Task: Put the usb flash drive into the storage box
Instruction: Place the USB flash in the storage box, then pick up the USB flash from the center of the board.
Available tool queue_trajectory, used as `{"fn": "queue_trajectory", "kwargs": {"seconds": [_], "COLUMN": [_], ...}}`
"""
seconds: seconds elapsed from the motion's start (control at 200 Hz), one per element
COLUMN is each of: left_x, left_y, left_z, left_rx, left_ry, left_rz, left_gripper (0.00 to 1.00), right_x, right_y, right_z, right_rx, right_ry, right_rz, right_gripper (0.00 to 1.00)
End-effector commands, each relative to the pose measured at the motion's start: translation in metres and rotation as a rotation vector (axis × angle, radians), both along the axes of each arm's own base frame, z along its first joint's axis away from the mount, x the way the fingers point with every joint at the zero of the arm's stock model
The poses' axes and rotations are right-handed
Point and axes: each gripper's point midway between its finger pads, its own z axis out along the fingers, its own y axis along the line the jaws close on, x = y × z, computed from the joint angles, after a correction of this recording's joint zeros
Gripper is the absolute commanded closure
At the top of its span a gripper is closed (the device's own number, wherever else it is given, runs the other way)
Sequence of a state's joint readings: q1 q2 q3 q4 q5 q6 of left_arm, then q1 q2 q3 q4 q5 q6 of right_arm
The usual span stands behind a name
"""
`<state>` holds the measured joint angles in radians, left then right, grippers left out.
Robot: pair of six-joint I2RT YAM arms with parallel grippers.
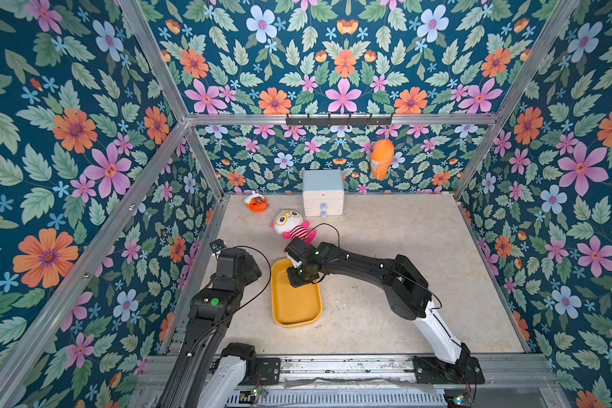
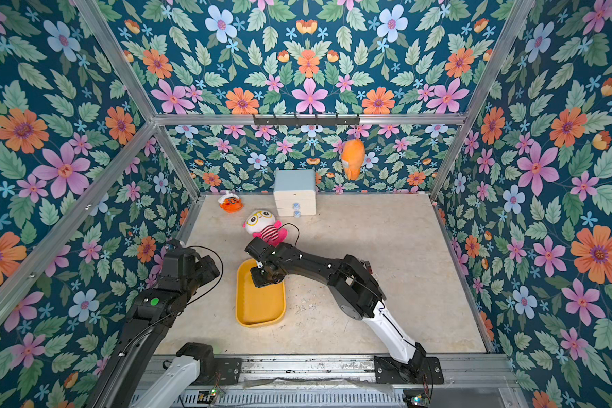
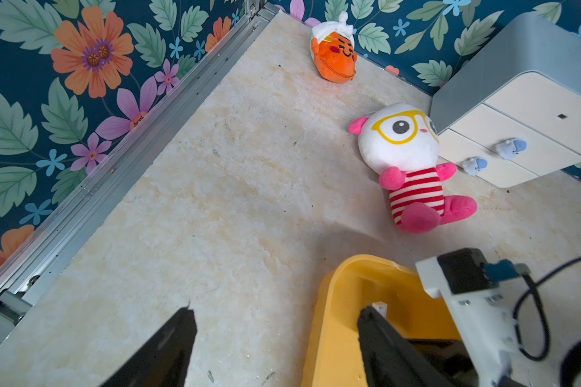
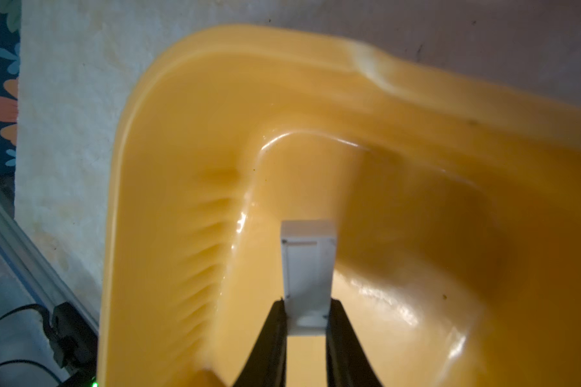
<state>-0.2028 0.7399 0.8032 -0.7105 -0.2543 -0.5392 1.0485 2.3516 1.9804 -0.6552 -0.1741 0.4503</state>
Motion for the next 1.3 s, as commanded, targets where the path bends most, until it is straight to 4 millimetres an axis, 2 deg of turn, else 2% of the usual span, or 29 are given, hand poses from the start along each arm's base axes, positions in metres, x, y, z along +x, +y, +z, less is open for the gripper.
{"fn": "queue_trajectory", "kwargs": {"seconds": [0.0,0.2,0.295,0.405,0.48,0.565,0.64,0.7,0.785,0.88,0.98,1.07,1.09,1.105,1.175,1.22,1.295], "left_x": [0.003,0.003,0.003,0.004,0.004,0.004,0.004,0.004,0.004,0.006,0.008,0.008,0.008,0.008,0.008,0.007,0.003], "left_y": [-0.003,-0.005,-0.006,-0.007,-0.007,-0.008,-0.008,-0.008,-0.011,-0.022,-0.038,-0.056,-0.061,-0.065,-0.091,-0.114,-0.163], "left_z": [0.001,-0.001,-0.002,-0.004,-0.004,-0.004,-0.004,-0.003,-0.003,-0.002,0.000,0.001,0.001,0.000,-0.003,-0.006,-0.002], "left_rx": [0.000,-0.004,-0.006,-0.008,-0.010,-0.011,-0.012,-0.014,-0.021,-0.044,-0.072,-0.098,-0.104,-0.110,-0.161,-0.201,-0.209], "left_ry": [-0.013,-0.010,-0.007,0.000,0.004,0.002,0.002,-0.001,-0.004,-0.016,-0.035,-0.036,-0.032,-0.028,0.008,0.026,0.015], "left_rz": [-0.025,-0.033,-0.036,-0.043,-0.044,-0.045,-0.047,-0.049,-0.065,-0.122,-0.207,-0.294,-0.316,-0.331,-0.418,-0.469,-0.559], "left_gripper": [0.18,0.17,0.16,0.16,0.15,0.14,0.13,0.13,0.13,0.14,0.18,0.23,0.23,0.24,0.25,0.27,0.28], "right_x": [-0.001,-0.001,-0.002,-0.003,-0.002,-0.002,-0.002,-0.002,0.003,0.013,0.028,0.042,0.045,0.046,0.050,0.050,0.044], "right_y": [-0.006,0.006,0.014,0.021,0.020,0.017,0.014,0.007,-0.013,-0.054,-0.120,-0.201,-0.220,-0.236,-0.308,-0.347,-0.410], "right_z": [-0.011,-0.024,-0.021,-0.015,-0.010,0.001,0.015,0.034,0.066,0.092,0.104,0.102,0.096,0.103,0.089,0.080,0.058], "right_rx": [-0.075,-0.099,-0.079,-0.061,-0.062,-0.060,-0.048,-0.044,-0.050,-0.068,-0.067,-0.069,-0.078,-0.060,-0.061,-0.027,-0.016], "right_ry": [0.041,0.073,0.083,0.077,0.074,0.057,0.041,0.011,-0.068,-0.123,-0.135,-0.134,-0.125,-0.135,-0.113,-0.088,-0.055], "right_rz": [-0.038,-0.051,-0.045,-0.040,-0.042,-0.046,-0.042,-0.039,-0.046,-0.099,-0.218,-0.387,-0.430,-0.468,-0.658,-0.779,-0.978], "right_gripper": [0.94,0.90,0.88,0.71,0.64,0.56,0.54,0.54,0.54,0.54,0.56,0.56,0.56,0.56,0.56,0.56,0.56]}}
